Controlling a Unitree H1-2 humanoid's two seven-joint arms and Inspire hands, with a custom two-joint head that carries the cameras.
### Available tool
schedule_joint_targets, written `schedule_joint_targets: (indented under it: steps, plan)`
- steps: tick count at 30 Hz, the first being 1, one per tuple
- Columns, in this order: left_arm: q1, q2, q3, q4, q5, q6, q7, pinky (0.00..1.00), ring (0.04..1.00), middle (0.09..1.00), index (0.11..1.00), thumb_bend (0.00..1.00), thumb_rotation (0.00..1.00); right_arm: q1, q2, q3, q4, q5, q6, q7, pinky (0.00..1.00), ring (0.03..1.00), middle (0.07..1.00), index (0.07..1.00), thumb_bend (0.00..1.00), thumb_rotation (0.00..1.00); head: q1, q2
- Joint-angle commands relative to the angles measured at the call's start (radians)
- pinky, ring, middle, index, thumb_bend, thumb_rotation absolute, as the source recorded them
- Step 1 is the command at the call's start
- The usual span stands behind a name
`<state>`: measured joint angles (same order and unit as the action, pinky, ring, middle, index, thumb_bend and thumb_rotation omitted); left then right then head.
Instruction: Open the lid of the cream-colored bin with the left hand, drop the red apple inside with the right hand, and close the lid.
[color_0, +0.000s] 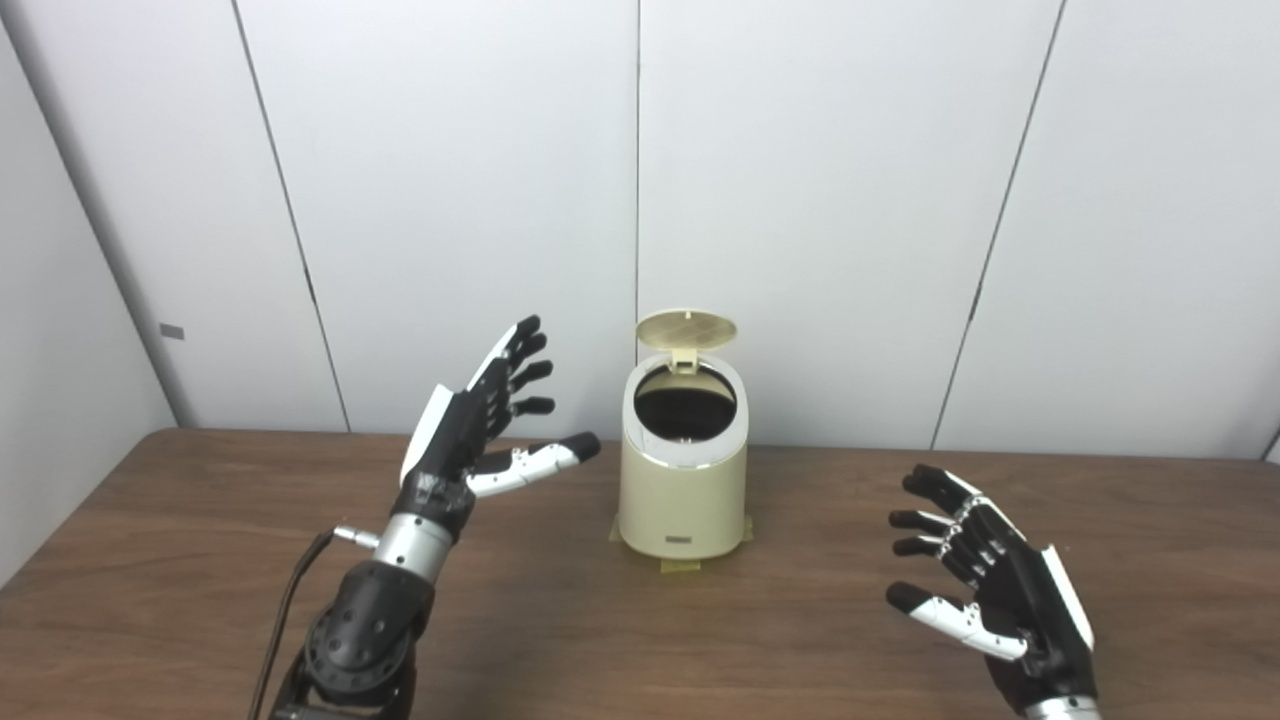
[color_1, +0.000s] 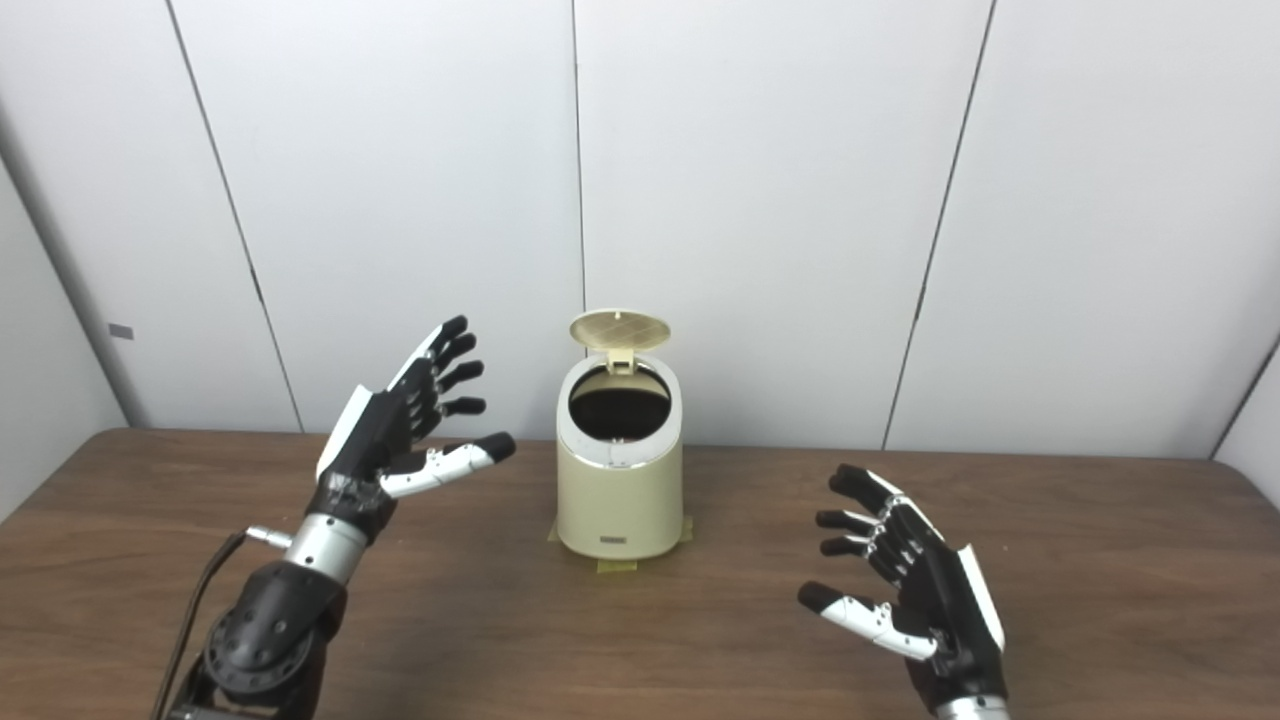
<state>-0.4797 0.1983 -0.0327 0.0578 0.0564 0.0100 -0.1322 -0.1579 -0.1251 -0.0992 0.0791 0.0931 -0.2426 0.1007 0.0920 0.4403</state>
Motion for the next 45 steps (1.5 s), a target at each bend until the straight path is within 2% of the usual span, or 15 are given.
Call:
schedule_joint_targets:
  steps: [1,3,6,9,15,18,23,28,30,34,40,45]
  plan:
    - [-0.089,0.025,-0.006,-0.015,0.019,0.020,-0.014,0.78,0.951,0.996,1.000,0.97,0.30,-0.031,-0.011,-0.007,-0.028,0.012,-0.030,-0.004,0.60,0.695,0.805,0.780,0.80,0.28,0.001,0.002]
    - [-0.123,0.031,-0.014,-0.001,0.030,0.046,-0.022,0.79,0.962,1.000,1.000,0.95,0.26,-0.030,-0.013,-0.006,-0.026,0.010,-0.032,-0.003,0.60,0.696,0.805,0.783,0.80,0.28,0.001,0.002]
    - [-0.182,0.043,-0.028,0.016,0.058,0.084,-0.037,0.83,0.970,1.000,1.000,0.96,0.26,-0.026,-0.013,-0.005,-0.031,0.005,-0.029,-0.004,0.61,0.693,0.805,0.781,0.80,0.28,0.004,0.003]
    - [-0.243,0.062,-0.053,0.028,0.106,0.117,-0.047,0.83,0.983,1.000,1.000,1.00,0.32,-0.027,-0.013,-0.004,-0.032,0.004,-0.025,-0.004,0.61,0.691,0.806,0.782,0.81,0.29,0.004,0.003]
    - [-0.379,0.100,-0.118,0.085,0.199,0.200,-0.085,0.86,1.000,1.000,1.000,1.00,0.35,-0.025,-0.010,0.002,-0.051,-0.001,-0.010,-0.004,0.58,0.670,0.796,0.770,0.81,0.28,0.007,0.003]
    - [-0.425,0.110,-0.147,0.132,0.241,0.213,-0.088,0.89,1.000,1.000,1.000,1.00,0.37,-0.025,-0.008,0.006,-0.055,-0.009,-0.009,-0.007,0.57,0.658,0.792,0.769,0.82,0.29,0.002,0.002]
    - [-0.479,0.111,-0.175,0.232,0.290,0.154,-0.069,0.96,1.000,1.000,1.000,1.00,0.36,-0.023,-0.005,0.009,-0.057,-0.013,-0.005,-0.009,0.54,0.644,0.789,0.765,0.83,0.30,-0.003,0.002]
    - [-0.513,0.114,-0.209,0.314,0.330,0.092,-0.066,0.94,1.000,1.000,1.000,1.00,0.37,-0.026,0.003,0.009,-0.057,-0.004,-0.005,-0.008,0.52,0.630,0.786,0.755,0.85,0.31,-0.013,-0.001]
    - [-0.520,0.118,-0.233,0.327,0.359,0.076,-0.071,0.93,1.000,1.000,0.986,1.00,0.40,-0.027,0.005,0.009,-0.055,-0.009,-0.012,-0.012,0.51,0.624,0.783,0.752,0.84,0.31,-0.015,-0.001]
    - [-0.525,0.118,-0.260,0.339,0.390,0.075,-0.084,0.90,1.000,1.000,0.949,1.00,0.40,-0.027,0.006,0.010,-0.057,-0.029,-0.013,-0.017,0.49,0.612,0.782,0.752,0.82,0.31,-0.020,-0.001]
    - [-0.526,0.114,-0.279,0.370,0.407,0.047,-0.096,0.85,0.996,1.000,0.955,1.00,0.43,-0.026,0.004,0.011,-0.048,-0.022,-0.011,-0.007,0.49,0.611,0.770,0.742,0.81,0.31,-0.022,-0.001]
    - [-0.519,0.108,-0.273,0.377,0.391,0.002,-0.112,0.91,1.000,0.991,0.961,1.00,0.39,-0.029,-0.005,0.020,-0.038,-0.039,-0.016,-0.002,0.48,0.608,0.761,0.738,0.81,0.33,-0.026,0.001]
